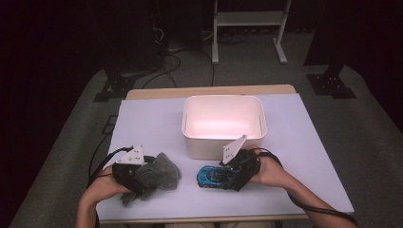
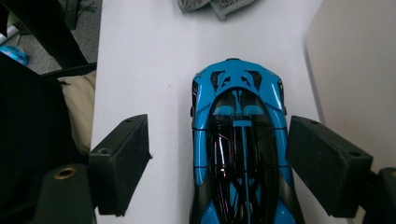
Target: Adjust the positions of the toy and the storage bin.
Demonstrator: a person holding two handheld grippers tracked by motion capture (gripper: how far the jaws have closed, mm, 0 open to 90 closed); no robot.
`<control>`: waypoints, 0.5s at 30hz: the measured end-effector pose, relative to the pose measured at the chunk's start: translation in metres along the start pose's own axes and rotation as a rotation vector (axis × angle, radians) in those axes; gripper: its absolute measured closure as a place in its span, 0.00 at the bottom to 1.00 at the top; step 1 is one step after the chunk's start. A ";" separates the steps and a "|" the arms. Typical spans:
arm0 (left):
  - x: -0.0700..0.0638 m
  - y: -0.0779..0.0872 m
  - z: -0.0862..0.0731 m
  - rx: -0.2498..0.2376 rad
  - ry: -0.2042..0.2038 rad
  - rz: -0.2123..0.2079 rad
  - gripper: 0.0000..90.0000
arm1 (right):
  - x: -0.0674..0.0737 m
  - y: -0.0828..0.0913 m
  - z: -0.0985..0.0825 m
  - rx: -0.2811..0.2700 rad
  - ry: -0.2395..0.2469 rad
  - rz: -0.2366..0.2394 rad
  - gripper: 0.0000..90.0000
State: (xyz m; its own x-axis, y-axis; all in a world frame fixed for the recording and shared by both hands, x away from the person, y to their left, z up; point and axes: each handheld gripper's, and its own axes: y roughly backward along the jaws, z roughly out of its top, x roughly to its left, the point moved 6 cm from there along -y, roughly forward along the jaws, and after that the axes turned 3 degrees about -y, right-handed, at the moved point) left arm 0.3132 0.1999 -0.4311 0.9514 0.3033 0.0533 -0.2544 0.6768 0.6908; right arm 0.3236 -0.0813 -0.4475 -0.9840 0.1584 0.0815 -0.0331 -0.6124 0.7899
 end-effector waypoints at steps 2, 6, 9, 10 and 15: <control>0.000 0.000 0.000 0.000 -0.001 0.000 0.10 | -0.001 -0.005 -0.001 0.002 0.003 -0.005 0.22; 0.000 0.000 0.000 0.000 -0.001 -0.003 0.10 | -0.004 -0.011 -0.003 0.008 -0.001 -0.006 0.21; 0.000 -0.001 0.000 0.001 0.001 -0.003 0.10 | -0.006 -0.016 -0.004 0.006 -0.010 0.008 0.21; -0.001 -0.001 0.000 0.001 0.001 -0.003 0.10 | -0.007 -0.017 -0.005 0.004 -0.014 0.013 0.21; 0.000 -0.002 -0.001 0.009 -0.005 -0.003 0.10 | -0.010 -0.023 -0.006 0.008 -0.008 0.001 0.20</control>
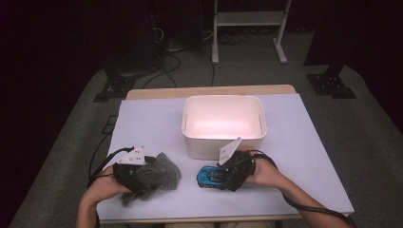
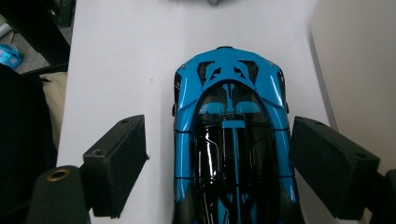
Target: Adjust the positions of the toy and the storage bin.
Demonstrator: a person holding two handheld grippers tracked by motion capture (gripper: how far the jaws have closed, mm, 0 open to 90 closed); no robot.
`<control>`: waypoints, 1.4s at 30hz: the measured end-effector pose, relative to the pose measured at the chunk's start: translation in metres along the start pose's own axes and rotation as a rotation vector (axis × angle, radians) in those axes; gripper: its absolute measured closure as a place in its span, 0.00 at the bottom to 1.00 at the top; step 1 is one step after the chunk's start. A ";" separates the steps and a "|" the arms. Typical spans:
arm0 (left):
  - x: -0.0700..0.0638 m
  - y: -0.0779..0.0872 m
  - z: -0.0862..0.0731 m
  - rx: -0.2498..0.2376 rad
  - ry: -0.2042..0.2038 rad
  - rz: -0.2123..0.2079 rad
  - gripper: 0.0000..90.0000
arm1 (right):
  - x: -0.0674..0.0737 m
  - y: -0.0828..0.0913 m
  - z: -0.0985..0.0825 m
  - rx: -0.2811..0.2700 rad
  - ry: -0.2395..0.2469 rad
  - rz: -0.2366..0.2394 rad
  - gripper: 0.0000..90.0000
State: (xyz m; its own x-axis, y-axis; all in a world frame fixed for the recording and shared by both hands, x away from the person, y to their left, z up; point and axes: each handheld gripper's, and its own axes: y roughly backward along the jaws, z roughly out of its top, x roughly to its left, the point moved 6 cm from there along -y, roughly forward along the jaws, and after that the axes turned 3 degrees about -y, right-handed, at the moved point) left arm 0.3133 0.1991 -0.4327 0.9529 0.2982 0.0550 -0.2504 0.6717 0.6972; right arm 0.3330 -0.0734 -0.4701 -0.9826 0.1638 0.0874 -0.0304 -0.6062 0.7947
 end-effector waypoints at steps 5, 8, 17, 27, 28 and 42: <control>0.000 0.000 0.000 -0.002 0.001 -0.001 0.10 | 0.000 -0.004 0.000 -0.002 0.015 0.005 0.20; -0.001 0.000 0.000 0.001 0.001 -0.004 0.10 | 0.000 -0.006 0.001 -0.007 0.030 -0.003 0.19; -0.001 0.000 0.000 -0.003 0.004 -0.006 0.10 | 0.002 -0.011 -0.003 0.019 0.087 -0.064 0.15; -0.001 -0.001 -0.001 0.000 0.003 -0.012 0.10 | 0.000 -0.025 -0.008 0.038 0.094 -0.071 0.15; -0.001 -0.002 -0.001 0.000 0.004 -0.013 0.10 | 0.000 -0.026 -0.009 0.038 0.092 -0.068 0.15; -0.001 -0.003 -0.001 0.003 0.006 -0.016 0.10 | 0.000 -0.027 -0.011 0.029 0.043 -0.053 0.16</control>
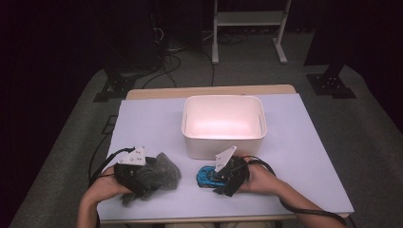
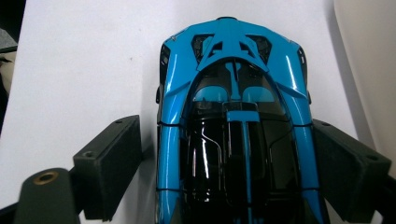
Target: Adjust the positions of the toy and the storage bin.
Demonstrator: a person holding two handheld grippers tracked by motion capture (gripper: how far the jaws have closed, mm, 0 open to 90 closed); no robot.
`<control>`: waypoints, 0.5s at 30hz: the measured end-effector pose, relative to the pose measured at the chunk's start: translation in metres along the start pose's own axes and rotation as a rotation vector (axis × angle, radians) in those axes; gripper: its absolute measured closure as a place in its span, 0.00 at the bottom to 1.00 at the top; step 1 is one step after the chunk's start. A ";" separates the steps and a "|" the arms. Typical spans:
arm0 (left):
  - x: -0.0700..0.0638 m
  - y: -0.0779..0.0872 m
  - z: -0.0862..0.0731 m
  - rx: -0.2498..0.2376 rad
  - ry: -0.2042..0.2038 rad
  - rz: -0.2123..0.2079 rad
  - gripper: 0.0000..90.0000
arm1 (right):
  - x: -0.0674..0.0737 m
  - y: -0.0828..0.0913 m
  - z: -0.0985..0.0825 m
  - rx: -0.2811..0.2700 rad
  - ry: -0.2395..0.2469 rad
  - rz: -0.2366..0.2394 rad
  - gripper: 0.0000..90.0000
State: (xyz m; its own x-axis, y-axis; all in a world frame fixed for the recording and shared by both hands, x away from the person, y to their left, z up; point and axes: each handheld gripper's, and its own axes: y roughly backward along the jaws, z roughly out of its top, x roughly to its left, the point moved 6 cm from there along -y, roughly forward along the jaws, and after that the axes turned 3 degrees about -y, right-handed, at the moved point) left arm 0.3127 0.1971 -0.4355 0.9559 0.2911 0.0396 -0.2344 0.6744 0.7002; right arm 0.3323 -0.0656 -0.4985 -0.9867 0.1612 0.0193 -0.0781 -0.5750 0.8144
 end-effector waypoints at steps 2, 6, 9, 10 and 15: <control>0.000 0.000 0.000 0.000 0.001 0.000 0.10 | 0.000 0.000 0.000 0.007 -0.004 -0.001 0.16; 0.001 0.000 -0.001 -0.001 0.002 0.002 0.10 | 0.001 0.003 0.001 0.004 -0.003 -0.001 0.27; 0.001 0.000 -0.001 0.001 0.001 0.002 0.10 | 0.001 0.003 0.001 0.006 -0.006 0.002 0.27; 0.001 0.000 -0.001 0.001 0.001 0.003 0.10 | 0.001 0.003 0.001 0.009 -0.004 -0.001 0.27; 0.001 0.002 -0.001 -0.005 0.004 0.004 0.10 | 0.002 0.004 0.002 0.016 -0.003 -0.007 0.28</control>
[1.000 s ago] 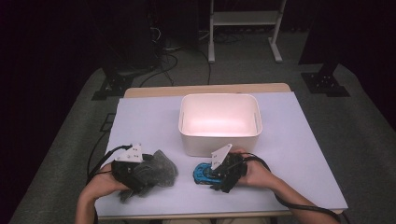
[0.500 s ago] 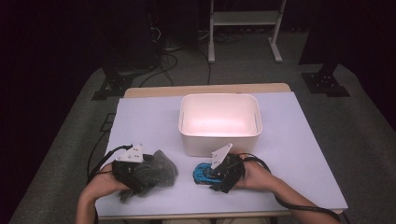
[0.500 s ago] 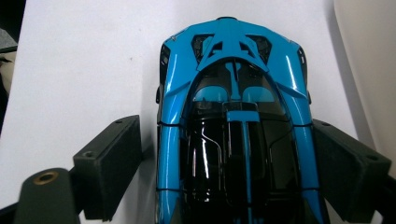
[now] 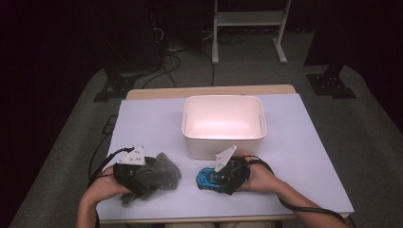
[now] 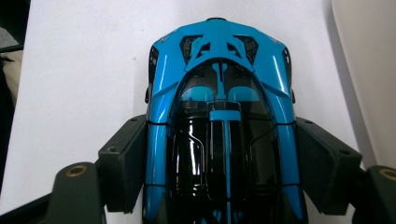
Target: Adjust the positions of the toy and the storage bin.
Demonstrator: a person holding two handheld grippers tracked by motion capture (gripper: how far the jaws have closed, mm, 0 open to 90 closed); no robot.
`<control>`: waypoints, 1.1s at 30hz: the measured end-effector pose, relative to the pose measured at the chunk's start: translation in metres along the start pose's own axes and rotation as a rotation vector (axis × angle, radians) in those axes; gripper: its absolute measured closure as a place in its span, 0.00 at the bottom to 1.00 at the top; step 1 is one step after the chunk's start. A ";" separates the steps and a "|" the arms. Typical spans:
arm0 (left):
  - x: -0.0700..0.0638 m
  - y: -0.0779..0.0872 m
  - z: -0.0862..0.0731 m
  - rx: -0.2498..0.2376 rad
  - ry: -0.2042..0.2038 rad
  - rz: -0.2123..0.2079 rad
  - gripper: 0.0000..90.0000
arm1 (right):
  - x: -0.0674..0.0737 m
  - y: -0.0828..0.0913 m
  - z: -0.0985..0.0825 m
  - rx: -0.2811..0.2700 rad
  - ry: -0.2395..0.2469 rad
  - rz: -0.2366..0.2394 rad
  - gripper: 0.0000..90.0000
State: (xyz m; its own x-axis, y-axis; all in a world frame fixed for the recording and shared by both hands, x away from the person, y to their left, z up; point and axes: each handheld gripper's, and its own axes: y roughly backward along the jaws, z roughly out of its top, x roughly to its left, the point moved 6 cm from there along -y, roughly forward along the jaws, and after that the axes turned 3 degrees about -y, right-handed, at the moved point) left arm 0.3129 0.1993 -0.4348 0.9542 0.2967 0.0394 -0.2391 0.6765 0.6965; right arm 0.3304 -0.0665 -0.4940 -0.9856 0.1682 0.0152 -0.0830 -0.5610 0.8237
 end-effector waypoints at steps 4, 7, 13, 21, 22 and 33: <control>0.001 0.000 0.000 0.001 -0.001 0.001 0.10 | 0.002 0.001 0.000 0.009 0.012 0.005 0.28; 0.001 0.000 0.000 0.002 -0.001 0.001 0.10 | 0.006 0.001 -0.001 0.014 0.012 0.024 0.28; 0.000 0.001 0.000 0.002 -0.001 0.002 0.10 | 0.009 0.003 -0.001 0.013 0.006 0.046 0.28; 0.000 0.000 -0.001 0.003 0.001 0.001 0.10 | 0.009 0.012 0.000 -0.020 -0.027 0.084 0.28; 0.001 0.000 -0.001 0.003 0.001 0.002 0.10 | 0.009 0.013 0.001 -0.027 -0.028 0.090 0.28; 0.001 0.001 -0.001 0.003 -0.001 0.003 0.10 | 0.013 0.015 0.003 -0.012 -0.010 0.075 0.29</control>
State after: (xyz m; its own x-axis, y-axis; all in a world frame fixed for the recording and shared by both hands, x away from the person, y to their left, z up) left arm 0.3135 0.2012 -0.4350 0.9537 0.2978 0.0424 -0.2413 0.6735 0.6987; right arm 0.3171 -0.0708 -0.4796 -0.9876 0.1334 0.0823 -0.0108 -0.5817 0.8133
